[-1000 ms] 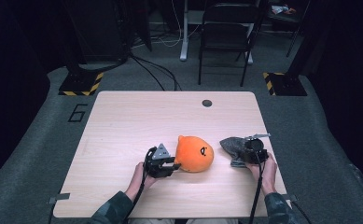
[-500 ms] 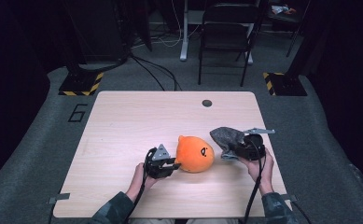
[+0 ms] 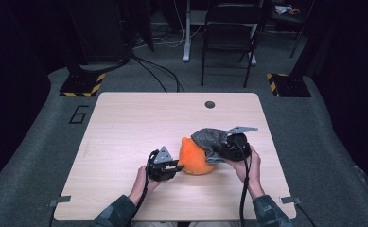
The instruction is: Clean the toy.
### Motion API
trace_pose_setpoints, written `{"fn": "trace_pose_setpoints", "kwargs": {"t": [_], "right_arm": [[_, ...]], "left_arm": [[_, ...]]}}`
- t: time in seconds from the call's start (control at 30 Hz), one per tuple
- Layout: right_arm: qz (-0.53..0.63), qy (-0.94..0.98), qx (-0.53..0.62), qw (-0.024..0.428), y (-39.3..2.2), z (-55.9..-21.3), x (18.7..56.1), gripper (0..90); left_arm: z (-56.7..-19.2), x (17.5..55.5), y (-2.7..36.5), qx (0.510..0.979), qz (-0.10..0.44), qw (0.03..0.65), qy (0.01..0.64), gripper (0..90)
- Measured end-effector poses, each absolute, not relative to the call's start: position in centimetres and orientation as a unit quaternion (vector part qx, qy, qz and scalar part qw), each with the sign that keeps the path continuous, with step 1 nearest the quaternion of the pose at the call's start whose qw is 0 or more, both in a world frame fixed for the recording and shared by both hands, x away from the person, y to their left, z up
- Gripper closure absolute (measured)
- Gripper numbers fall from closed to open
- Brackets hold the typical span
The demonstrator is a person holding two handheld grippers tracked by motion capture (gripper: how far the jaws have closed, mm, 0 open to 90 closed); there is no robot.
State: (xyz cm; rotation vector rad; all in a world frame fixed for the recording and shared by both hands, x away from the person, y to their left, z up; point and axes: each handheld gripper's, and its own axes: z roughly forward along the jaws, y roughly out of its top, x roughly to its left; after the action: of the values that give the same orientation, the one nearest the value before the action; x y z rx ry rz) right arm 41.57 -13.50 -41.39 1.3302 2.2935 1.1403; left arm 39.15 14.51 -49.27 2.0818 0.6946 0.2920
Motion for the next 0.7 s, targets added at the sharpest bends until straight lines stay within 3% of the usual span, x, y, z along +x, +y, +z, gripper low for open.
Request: {"fn": "trace_pose_setpoints", "kwargs": {"t": [0.7], "right_arm": [[0.362, 0.826, 0.411, 0.130, -7.6, -40.4, 42.0, 74.3]], "left_arm": [[-48.9, 38.5, 14.1, 0.837, 0.125, 0.461, 0.266, 76.2]]}}
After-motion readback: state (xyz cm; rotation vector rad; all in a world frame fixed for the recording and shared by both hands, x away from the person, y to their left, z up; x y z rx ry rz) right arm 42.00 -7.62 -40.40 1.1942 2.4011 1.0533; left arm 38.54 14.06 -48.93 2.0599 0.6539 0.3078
